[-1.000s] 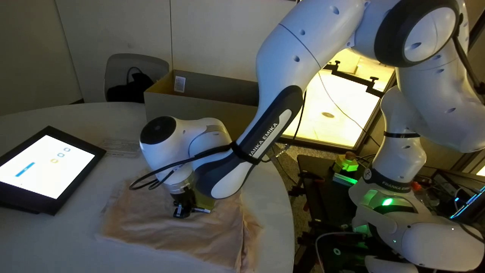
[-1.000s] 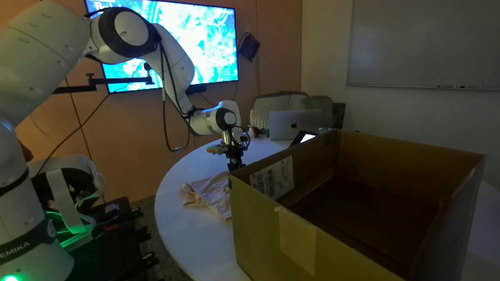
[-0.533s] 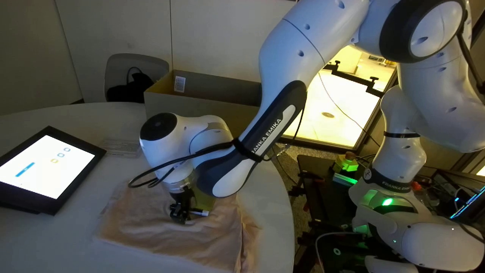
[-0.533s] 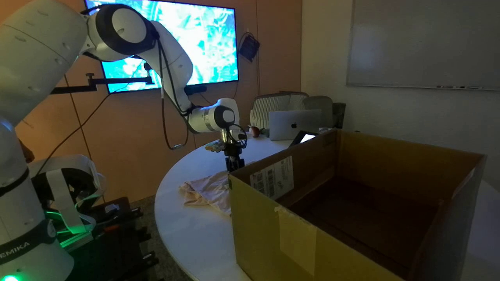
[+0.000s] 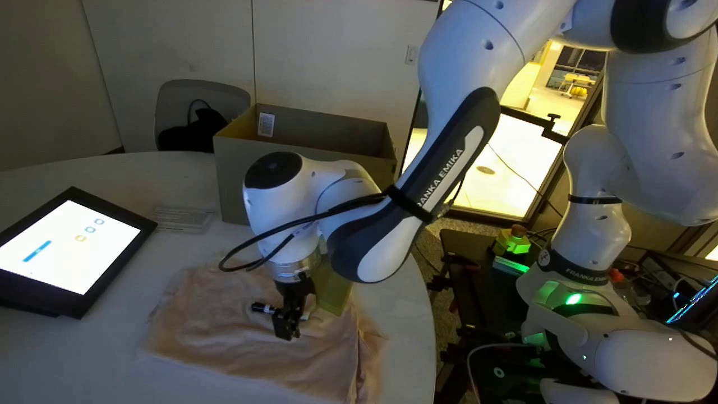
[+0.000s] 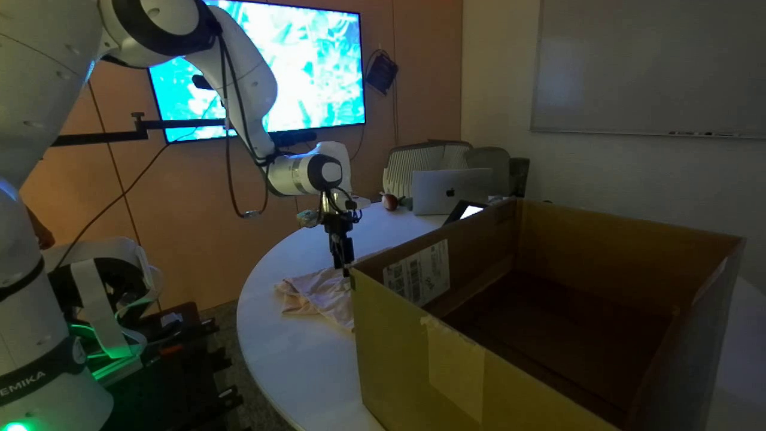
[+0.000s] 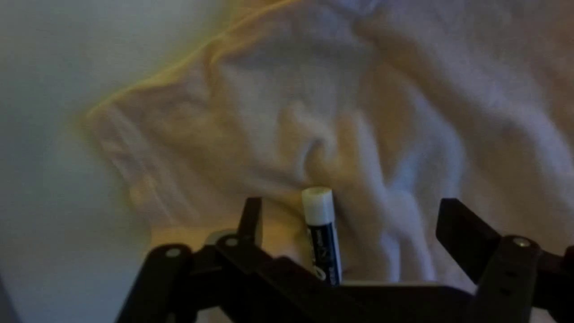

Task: Put the marker on the cloth and wrap it up, the put the cloth in the box

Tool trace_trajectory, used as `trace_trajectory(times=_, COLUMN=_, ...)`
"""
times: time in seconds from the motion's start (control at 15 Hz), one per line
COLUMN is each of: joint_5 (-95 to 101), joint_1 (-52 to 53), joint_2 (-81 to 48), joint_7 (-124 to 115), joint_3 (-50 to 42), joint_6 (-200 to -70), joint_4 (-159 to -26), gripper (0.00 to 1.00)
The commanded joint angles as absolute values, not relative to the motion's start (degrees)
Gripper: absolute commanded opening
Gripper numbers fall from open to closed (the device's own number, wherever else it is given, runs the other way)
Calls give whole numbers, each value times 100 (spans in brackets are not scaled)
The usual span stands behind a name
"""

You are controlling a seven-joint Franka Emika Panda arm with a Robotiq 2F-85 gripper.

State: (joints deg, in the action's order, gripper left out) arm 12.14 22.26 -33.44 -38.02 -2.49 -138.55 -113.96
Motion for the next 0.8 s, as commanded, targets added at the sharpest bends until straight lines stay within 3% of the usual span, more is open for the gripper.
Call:
trace_trajectory(times=0.0, joint_5=1156, joint_1=1988, joint_2=-2683, joint_7=-3114, joint_3=144, joint_6=-14882, joint_4=-12629, gripper=100)
trace_trajectory(times=0.33, joint_5=1400, joint_1=2022, joint_2=-2520, joint_7=-1941, joint_3=236, joint_6=-15647, joint_4=-13538, gripper=100)
trace_trajectory(times=0.73, joint_5=1897, joint_1=1977, joint_2=-2571, joint_7=-560, joint_3=306, joint_6=-15599, joint_4=-13772, gripper=100)
